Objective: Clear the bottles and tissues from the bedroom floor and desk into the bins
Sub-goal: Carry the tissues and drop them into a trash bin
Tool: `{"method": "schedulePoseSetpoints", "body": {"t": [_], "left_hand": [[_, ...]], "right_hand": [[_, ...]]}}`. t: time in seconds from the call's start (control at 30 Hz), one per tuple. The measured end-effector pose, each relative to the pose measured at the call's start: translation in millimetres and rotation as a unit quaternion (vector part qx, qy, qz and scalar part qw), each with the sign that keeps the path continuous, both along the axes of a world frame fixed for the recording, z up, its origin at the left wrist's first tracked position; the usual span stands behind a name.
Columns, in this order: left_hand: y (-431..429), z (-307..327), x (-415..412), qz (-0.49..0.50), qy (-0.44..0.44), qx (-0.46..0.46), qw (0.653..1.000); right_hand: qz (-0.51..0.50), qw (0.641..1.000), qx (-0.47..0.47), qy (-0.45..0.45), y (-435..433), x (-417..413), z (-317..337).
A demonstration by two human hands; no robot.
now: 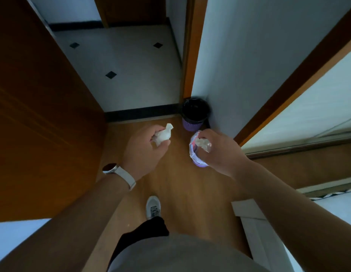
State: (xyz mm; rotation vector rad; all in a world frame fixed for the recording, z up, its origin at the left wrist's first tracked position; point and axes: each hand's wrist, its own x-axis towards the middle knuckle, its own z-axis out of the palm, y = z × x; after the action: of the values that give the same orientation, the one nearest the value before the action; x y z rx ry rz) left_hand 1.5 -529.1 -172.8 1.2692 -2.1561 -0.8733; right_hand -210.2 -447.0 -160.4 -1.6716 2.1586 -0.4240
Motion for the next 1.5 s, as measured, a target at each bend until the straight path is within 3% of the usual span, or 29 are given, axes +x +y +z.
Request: {"method": "schedulePoseSetpoints", "body": {"t": [0.27,0.67,1.13,1.33,1.5], "left_hand": [[-146,-1,46,-0.026,0.017,0.0,1.0],[-255,-13,15,-0.053,0.041,0.019,0.998],[-436,-13,-121,-0.051,0.003,0.04,0.998],[-489,-13,-184,-0.147,-0.02,-0.027,0.989],[-528,-12,-232,-0.207,-0.038,-0.023,0.977]], "right_hand": [[-0.04,0.999,0.032,-0.007,-128,39,16],[-0.071,0.997,-0.001,-0.017,-221,9,1],[-0.108,0.988,0.05,-0.095,-382,-114,-25],[-0.18,0.977,0.037,-0.105,-422,-170,-28],[-0.249,0.963,0.021,-0.104,-439,-195,-33]]}}
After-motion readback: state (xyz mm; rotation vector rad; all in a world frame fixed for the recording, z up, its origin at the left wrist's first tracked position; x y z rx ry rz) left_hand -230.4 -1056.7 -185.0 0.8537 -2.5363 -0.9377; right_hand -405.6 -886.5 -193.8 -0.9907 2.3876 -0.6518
